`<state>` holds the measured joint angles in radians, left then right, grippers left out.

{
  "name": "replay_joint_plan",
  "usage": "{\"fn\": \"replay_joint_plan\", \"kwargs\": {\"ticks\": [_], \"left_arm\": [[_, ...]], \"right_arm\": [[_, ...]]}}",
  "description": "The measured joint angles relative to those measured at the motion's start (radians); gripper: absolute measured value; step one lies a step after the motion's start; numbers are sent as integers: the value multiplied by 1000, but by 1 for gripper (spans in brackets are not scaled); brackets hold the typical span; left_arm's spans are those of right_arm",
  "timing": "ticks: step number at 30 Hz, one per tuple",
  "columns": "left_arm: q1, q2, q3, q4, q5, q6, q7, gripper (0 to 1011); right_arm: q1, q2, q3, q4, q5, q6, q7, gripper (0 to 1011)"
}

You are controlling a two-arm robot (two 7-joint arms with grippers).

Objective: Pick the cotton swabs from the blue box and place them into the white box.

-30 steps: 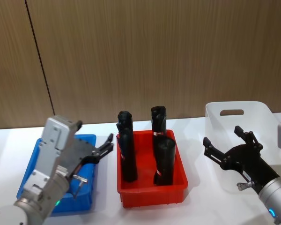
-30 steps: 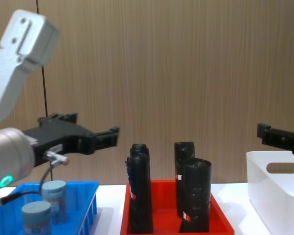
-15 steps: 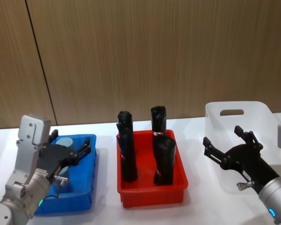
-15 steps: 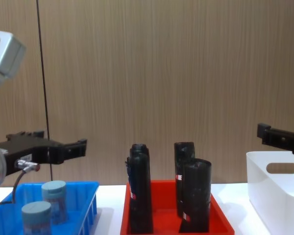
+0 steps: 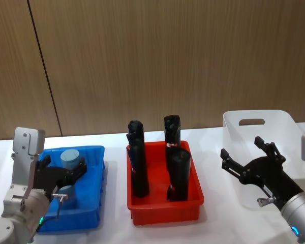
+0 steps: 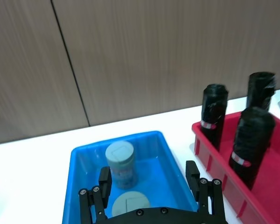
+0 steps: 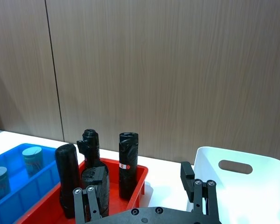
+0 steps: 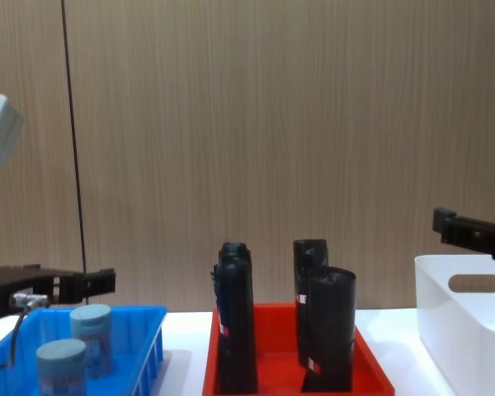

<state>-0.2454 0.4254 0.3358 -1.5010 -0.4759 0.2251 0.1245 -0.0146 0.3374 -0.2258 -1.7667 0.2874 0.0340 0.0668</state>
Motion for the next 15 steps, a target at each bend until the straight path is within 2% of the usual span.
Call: {"fn": "replay_joint_plan", "kwargs": {"ticks": [8,15], "left_arm": [[-27,-24,-4,57,-26,62,30,1004],[-52,-42,-7,103,-31,102,40,1004]], "right_arm": [[0,0,0,0,0,0,0,1002],[0,0,0,0,0,0,0,1001]]}}
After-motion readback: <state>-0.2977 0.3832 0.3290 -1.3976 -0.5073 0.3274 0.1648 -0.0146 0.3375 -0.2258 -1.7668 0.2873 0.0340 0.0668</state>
